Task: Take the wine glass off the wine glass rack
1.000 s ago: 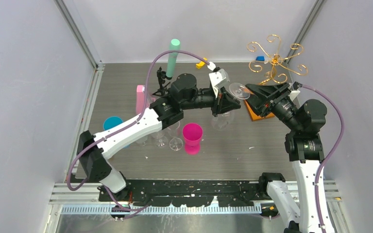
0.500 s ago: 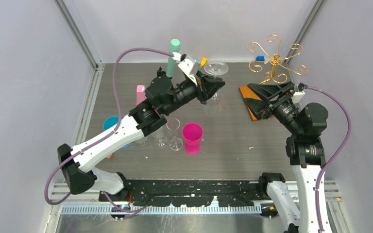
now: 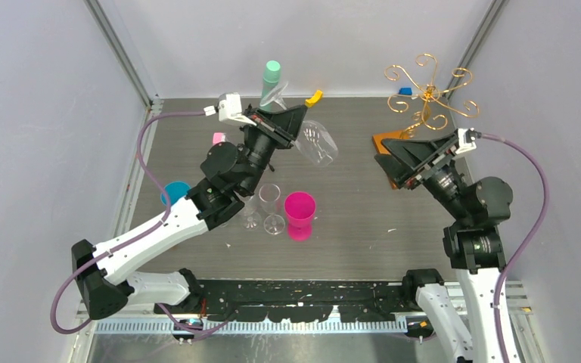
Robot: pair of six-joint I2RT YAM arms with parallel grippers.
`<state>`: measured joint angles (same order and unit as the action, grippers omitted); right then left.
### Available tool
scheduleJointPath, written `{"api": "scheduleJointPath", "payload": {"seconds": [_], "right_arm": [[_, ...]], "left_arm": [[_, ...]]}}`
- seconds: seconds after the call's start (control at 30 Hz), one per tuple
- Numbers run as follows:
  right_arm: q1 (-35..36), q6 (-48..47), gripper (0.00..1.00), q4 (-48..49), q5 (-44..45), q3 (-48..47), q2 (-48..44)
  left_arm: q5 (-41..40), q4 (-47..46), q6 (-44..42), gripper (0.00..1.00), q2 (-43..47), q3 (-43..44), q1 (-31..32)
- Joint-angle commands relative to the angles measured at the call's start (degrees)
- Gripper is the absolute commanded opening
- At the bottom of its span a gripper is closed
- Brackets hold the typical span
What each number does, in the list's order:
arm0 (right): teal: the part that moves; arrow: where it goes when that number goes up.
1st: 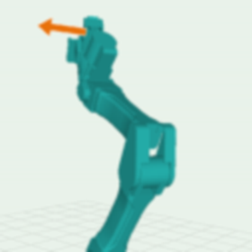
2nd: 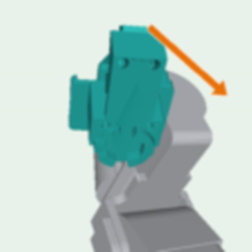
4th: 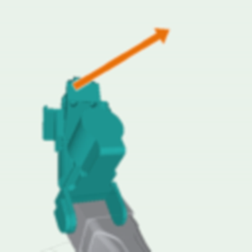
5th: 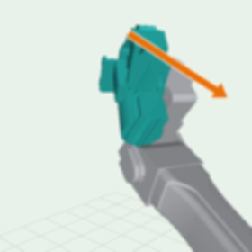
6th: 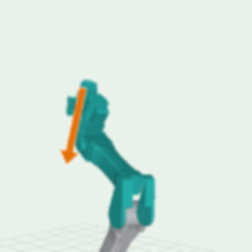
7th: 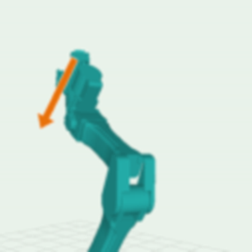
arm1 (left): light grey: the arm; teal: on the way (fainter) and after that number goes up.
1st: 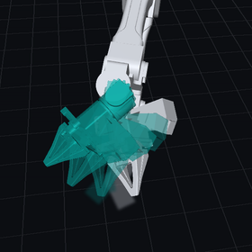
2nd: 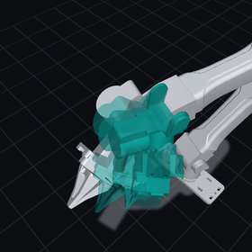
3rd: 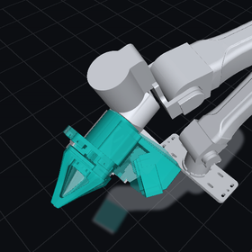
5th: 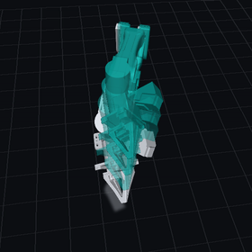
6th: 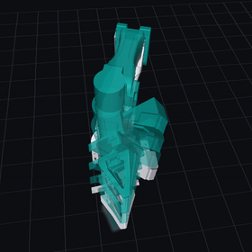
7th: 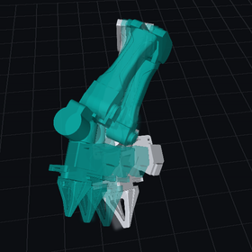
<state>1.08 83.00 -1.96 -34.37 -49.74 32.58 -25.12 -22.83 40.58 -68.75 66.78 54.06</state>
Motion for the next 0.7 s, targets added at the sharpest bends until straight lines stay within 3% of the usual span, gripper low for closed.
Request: {"api": "scheduleJointPath", "payload": {"seconds": [0.0,0.1,0.27,0.37,0.67], "right_arm": [[5.5,-8.1,0.91,-2.5,-0.2,-5.3,6.3],[10.8,-12.4,0.85,-5.0,2.3,-7.9,10.5],[19.6,-10.6,0.76,5.2,10.2,-4.1,11.2],[23.0,-9.3,0.66,9.0,11.0,-3.0,13.1],[28.7,-8.5,0.53,17.9,14.0,-3.1,16.0]], "left_arm": [[-6.1,-7.8,6.4,0.0,1.8,0.7,0.2],[-8.2,-6.7,6.4,0.0,1.6,1.5,0.1],[-9.0,-4.3,8.7,0.0,0.7,3.2,-0.3],[-8.9,-3.3,9.6,0.0,0.0,4.3,-0.5],[-8.5,-3.2,12.4,0.0,-0.5,4.2,-0.6]]}}
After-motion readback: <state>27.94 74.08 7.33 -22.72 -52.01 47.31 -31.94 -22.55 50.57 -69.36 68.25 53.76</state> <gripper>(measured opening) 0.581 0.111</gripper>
